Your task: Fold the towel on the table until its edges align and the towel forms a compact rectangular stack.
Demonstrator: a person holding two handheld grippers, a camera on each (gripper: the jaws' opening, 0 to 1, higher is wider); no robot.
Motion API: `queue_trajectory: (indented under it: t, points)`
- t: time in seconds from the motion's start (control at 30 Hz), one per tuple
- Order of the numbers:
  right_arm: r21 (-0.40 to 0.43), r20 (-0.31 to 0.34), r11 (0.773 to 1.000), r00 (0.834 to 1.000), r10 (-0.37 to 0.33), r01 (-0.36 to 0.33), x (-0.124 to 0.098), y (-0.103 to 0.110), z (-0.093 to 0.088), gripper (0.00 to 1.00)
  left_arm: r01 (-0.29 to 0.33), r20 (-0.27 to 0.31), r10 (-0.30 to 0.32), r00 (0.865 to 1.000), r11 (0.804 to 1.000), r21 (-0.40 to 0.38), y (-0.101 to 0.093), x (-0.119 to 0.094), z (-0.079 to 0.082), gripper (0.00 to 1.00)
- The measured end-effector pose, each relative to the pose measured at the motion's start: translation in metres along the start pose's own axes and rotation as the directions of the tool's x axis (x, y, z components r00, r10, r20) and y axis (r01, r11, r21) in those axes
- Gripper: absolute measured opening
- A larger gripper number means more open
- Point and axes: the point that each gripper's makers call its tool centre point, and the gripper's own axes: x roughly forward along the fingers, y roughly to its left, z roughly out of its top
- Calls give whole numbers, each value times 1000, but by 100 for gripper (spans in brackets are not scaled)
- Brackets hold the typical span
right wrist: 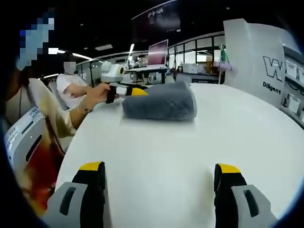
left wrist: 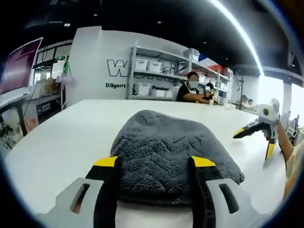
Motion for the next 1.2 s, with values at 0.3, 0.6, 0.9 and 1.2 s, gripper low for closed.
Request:
queue_trajectory:
  t: [0.3, 0.6, 0.9, 1.2]
  points:
    - [2, -14, 1000, 1000, 11, -11, 2, 2, -4, 98, -37, -33, 40, 999, 995, 96, -15, -3, 0, 52]
    - [8, -17, 1000, 1000, 9, -8, 2, 1, -5, 97, -43, 113, 31, 993, 993, 113, -2, -15, 44, 50]
    - [1, -24, 1000, 1000, 13, -13, 3, 1, -6, 97, -107, 102, 102, 990, 993, 52, 38, -19, 41, 44]
    - [-3, -33, 1000, 999, 15, -15, 3, 2, -7, 96, 6, -13, -6, 1000, 999, -45, 36, -1, 9, 43]
